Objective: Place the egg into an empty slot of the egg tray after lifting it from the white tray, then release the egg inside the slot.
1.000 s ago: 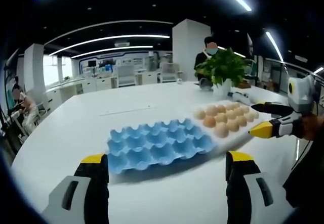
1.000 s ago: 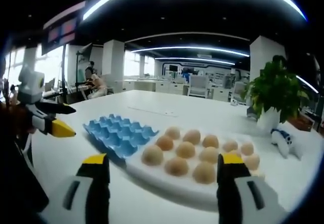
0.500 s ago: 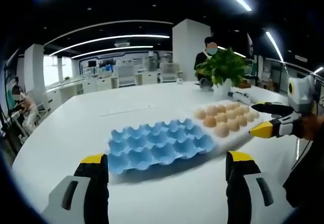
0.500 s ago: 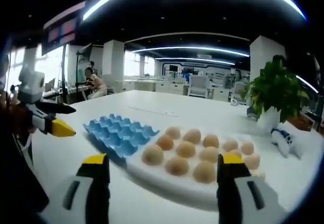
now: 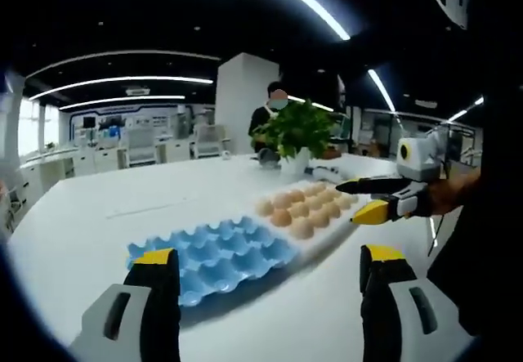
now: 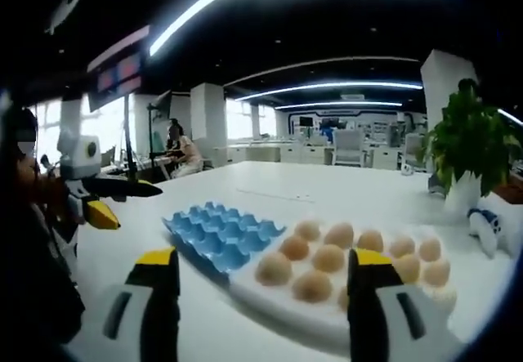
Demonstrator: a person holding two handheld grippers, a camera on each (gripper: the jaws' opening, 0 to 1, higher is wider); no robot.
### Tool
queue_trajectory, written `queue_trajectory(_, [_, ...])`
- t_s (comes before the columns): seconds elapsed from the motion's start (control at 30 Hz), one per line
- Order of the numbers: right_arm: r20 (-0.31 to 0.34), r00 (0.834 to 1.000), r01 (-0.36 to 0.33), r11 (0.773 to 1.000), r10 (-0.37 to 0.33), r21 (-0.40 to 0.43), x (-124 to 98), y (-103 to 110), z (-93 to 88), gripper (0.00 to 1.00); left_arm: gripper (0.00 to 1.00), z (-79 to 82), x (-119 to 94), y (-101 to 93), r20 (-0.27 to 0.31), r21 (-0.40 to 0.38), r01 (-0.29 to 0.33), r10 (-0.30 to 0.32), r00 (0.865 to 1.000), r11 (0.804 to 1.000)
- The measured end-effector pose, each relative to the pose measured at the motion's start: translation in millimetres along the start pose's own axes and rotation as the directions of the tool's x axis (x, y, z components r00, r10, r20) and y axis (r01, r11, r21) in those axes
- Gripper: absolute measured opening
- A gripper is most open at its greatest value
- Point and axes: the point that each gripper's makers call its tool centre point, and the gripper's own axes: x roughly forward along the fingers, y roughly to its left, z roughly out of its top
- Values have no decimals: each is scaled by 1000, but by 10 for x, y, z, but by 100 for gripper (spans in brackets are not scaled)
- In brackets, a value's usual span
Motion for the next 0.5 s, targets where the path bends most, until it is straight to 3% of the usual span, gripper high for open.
queue_trajectory(0.07, [11, 1000, -2, 1000, 2, -21, 13, -4, 73, 87, 81, 160, -66, 5, 36, -28, 69, -68, 997, 997])
queue_trajectory(0.1, [26, 1000, -4, 1000, 4, -20, 18, -2, 121, 88, 81, 223, -99, 5, 49, -16, 95, -94, 994, 995])
queue_trajectory(0.13, [59, 998, -28, 999, 27, 18, 42, 43, 194, 88, 85, 277, -146, 84, 51, 39, 80, -81, 995, 996])
queue_trajectory(0.2, [54, 998, -30, 999, 27, 45, 70, 59, 205, 88, 88, 244, -217, 95, 4, 85, 120, -121, 993, 989])
queue_trajectory(0.23, [50, 999, -24, 999, 22, 42, 89, 67, 198, 87, 87, 148, -279, 153, -61, 95, 121, -115, 991, 988])
queue_trajectory(0.3, [19, 999, -30, 999, 29, 45, 134, 103, 122, 82, 84, 50, -386, 192, -118, 152, 156, -138, 983, 976])
queue_trajectory(0.37, [-23, 1000, -10, 998, 11, 58, 169, 105, 29, 73, 83, 54, -480, 176, -102, 147, 183, -169, 980, 972])
queue_trajectory(0.43, [-68, 998, 11, 998, -7, 69, 190, 96, -70, 71, 84, 76, -583, 124, -70, 110, 239, -232, 970, 965])
queue_trajectory(0.5, [-75, 996, 56, 998, -55, 7, 194, 33, -88, 70, 83, 43, -635, 148, -67, 108, 264, -258, 964, 959])
